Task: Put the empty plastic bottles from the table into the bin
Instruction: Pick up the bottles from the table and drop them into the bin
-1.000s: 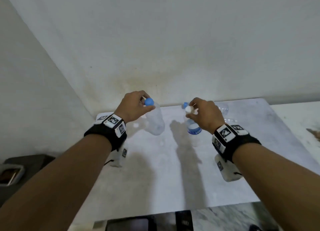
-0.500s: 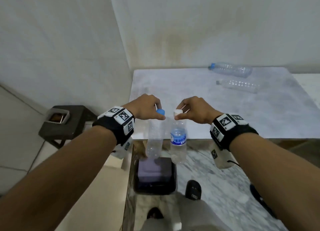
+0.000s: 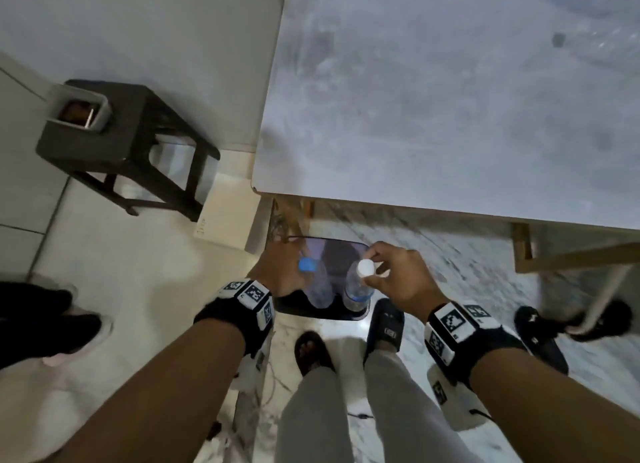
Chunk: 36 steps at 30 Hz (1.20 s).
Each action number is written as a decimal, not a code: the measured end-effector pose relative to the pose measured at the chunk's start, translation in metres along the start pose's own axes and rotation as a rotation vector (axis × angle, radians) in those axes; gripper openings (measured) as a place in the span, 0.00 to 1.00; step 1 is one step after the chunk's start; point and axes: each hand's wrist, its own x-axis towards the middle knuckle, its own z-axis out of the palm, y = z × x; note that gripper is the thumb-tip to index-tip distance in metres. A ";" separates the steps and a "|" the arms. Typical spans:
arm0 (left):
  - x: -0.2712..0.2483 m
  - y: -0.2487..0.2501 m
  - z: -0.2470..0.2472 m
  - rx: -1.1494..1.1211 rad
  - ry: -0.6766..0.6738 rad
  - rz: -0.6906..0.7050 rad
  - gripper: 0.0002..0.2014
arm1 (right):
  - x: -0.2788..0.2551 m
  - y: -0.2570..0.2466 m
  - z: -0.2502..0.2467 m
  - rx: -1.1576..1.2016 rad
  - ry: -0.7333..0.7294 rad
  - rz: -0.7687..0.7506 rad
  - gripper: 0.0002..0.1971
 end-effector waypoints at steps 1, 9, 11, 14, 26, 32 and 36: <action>0.007 -0.014 0.016 -0.029 0.011 -0.014 0.16 | 0.004 0.010 0.012 -0.002 0.003 0.012 0.15; 0.039 -0.073 0.077 -0.302 0.173 -0.043 0.14 | 0.035 0.063 0.076 0.043 -0.034 0.054 0.17; 0.037 -0.081 0.074 -0.291 0.160 -0.023 0.14 | 0.039 0.065 0.085 0.047 -0.045 0.078 0.17; 0.030 -0.086 0.082 -0.195 0.054 0.009 0.13 | 0.035 0.063 0.092 0.008 -0.054 0.113 0.15; 0.042 -0.089 0.128 0.291 -0.015 -0.353 0.23 | 0.026 0.048 0.100 -0.031 -0.028 -0.012 0.16; 0.054 -0.106 0.138 0.348 -0.053 -0.325 0.13 | 0.032 0.049 0.115 -0.073 -0.045 -0.036 0.16; 0.057 -0.117 0.150 0.214 -0.339 -0.278 0.20 | 0.033 0.051 0.118 -0.107 -0.056 -0.010 0.15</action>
